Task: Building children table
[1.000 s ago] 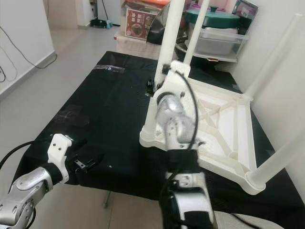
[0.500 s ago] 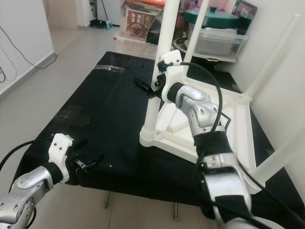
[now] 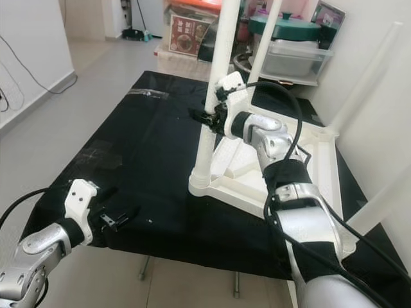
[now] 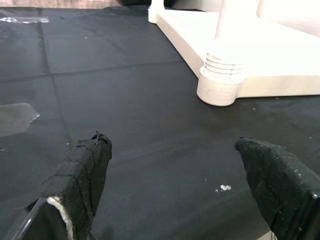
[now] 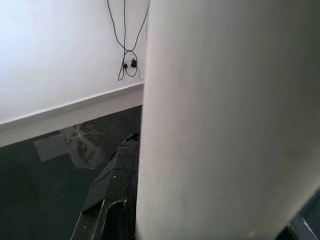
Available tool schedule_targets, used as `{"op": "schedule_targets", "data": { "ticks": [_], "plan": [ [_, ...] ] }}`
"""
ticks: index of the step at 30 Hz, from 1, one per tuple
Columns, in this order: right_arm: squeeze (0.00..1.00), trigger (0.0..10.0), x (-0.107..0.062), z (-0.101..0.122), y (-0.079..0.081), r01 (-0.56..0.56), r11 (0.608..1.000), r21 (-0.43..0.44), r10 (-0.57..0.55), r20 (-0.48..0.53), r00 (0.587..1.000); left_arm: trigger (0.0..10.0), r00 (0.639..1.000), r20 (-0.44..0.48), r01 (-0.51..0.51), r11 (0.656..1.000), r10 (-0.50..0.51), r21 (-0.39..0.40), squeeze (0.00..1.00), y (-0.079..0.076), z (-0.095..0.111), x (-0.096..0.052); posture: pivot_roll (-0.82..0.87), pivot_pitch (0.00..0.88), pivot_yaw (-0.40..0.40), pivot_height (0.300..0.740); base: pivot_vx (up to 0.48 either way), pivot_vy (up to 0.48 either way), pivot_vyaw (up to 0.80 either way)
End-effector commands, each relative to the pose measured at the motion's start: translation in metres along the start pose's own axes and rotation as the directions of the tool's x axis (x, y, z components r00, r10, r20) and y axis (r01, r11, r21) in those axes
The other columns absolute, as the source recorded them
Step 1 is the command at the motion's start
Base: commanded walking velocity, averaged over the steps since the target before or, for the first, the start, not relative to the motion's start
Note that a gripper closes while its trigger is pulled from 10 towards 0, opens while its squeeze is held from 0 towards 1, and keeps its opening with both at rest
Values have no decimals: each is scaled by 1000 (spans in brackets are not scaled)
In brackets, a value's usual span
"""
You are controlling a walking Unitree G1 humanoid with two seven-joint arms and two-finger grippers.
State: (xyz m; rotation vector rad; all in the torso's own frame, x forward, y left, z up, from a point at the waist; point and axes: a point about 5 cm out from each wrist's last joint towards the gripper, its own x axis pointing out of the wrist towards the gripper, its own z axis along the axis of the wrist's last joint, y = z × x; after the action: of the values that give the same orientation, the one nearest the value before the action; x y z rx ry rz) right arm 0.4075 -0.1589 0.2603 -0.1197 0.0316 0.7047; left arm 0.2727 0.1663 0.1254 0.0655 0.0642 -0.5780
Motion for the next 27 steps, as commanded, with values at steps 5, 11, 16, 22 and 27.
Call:
{"op": "schedule_targets", "data": {
  "ticks": [5, 11, 16, 22, 27],
  "plan": [
    [0, 0, -8, -15, -14, 114, 993, -9, -114, -60, 992, 10000, 1000, -14, 8, 1000, -8, 10, 0, -3, -3, 0, 120, 0, -156, 740, 0, 0, 0],
    [0, 0, -8, -46, -22, 669, 715, 205, -659, -124, 742, 10000, 1000, -19, 7, 1000, -7, 8, 0, -3, -6, 0, 115, 0, -150, 740, 0, 0, 0],
    [0, 0, 12, -69, 18, 780, 542, 312, -771, -185, 610, 10000, 1000, -18, 17, 1000, -17, 4, 0, -6, -4, 1, 119, 0, -136, 740, 0, 0, 0],
    [0, 0, 35, -63, 57, 788, 506, 351, -765, -240, 598, 10000, 1000, -22, 8, 1000, -8, 9, 0, -2, -3, 1, 117, 0, -147, 740, 0, 0, 0],
    [0, 7098, 33, -62, 56, 818, 467, 336, -781, -278, 559, 10000, 1000, -21, 6, 1000, -6, 0, 0, -5, -4, 2, 108, 0, -148, 740, 0, 0, 0]
  ]
}}
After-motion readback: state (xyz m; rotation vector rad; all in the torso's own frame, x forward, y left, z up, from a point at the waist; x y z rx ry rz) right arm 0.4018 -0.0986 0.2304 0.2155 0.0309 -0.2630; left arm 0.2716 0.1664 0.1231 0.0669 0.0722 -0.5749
